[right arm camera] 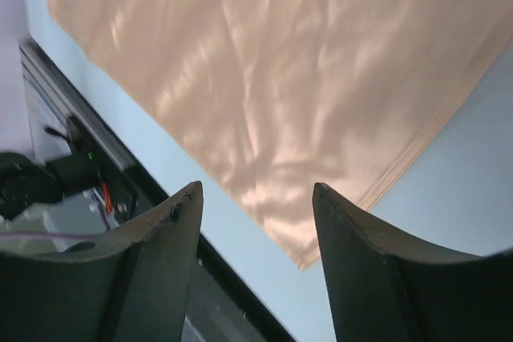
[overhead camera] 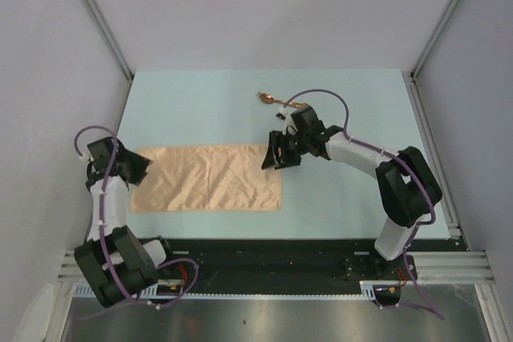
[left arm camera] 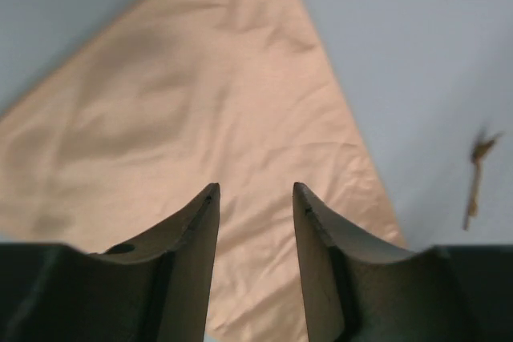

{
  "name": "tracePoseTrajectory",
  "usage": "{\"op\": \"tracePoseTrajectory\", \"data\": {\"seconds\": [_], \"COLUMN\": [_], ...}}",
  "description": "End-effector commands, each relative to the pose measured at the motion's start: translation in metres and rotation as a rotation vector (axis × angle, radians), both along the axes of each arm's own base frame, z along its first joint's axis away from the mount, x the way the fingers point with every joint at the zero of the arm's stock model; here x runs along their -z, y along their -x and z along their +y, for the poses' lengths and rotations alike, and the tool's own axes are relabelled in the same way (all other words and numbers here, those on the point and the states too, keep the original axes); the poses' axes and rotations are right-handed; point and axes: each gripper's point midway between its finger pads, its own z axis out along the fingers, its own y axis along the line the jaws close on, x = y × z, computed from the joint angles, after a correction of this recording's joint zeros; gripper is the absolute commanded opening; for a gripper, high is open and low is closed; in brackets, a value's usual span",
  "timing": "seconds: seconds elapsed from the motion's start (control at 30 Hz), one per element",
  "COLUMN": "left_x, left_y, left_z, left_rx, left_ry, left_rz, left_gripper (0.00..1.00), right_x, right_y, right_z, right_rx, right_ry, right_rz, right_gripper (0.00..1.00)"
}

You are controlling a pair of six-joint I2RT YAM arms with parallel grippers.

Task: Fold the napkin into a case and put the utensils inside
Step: Smooth out the rectangle-folded napkin at the corner of the board.

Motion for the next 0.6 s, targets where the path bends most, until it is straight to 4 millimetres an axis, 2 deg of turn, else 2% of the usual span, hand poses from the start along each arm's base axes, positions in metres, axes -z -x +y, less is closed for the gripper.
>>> {"op": "tracePoseTrajectory", "data": {"seconds": [0.0,0.07,0.1,0.13,0.17,0.2,0.23,0.27,0.33,0.4,0.57], "left_x": [-0.023,-0.018,-0.031,-0.014,-0.02,-0.007,-0.002,-0.003,0.012,0.013,0.026], "left_y": [-0.077,-0.093,-0.106,-0.111,-0.12,-0.123,-0.124,-0.129,-0.129,-0.134,-0.138], "left_z": [-0.037,-0.03,-0.028,-0.025,-0.019,-0.018,-0.017,-0.013,-0.008,-0.005,-0.002], "left_rx": [0.261,0.275,0.319,0.319,0.328,0.33,0.329,0.331,0.312,0.312,0.31], "left_ry": [0.156,0.154,0.146,0.167,0.143,0.17,0.177,0.17,0.186,0.184,0.205], "left_rz": [-0.293,-0.269,-0.307,-0.255,-0.257,-0.223,-0.204,-0.196,-0.142,-0.152,-0.111], "left_gripper": [0.34,0.25,0.2,0.18,0.14,0.13,0.11,0.09,0.07,0.06,0.04], "right_x": [-0.031,-0.028,-0.031,-0.026,-0.027,-0.029,-0.026,-0.027,-0.025,-0.019,0.005], "right_y": [-0.067,-0.087,-0.092,-0.104,-0.107,-0.113,-0.118,-0.119,-0.122,-0.123,-0.122], "right_z": [0.006,0.004,0.007,0.007,0.009,0.01,0.012,0.014,0.018,0.022,0.015], "right_rx": [0.104,0.125,0.117,0.125,0.116,0.117,0.119,0.111,0.111,0.102,0.133], "right_ry": [-0.163,-0.219,-0.255,-0.262,-0.28,-0.297,-0.301,-0.315,-0.339,-0.363,-0.348], "right_rz": [-0.096,-0.072,-0.063,-0.047,-0.044,-0.056,-0.051,-0.054,-0.036,-0.015,0.035], "right_gripper": [0.63,0.6,0.56,0.51,0.48,0.45,0.4,0.38,0.29,0.22,0.17]}}
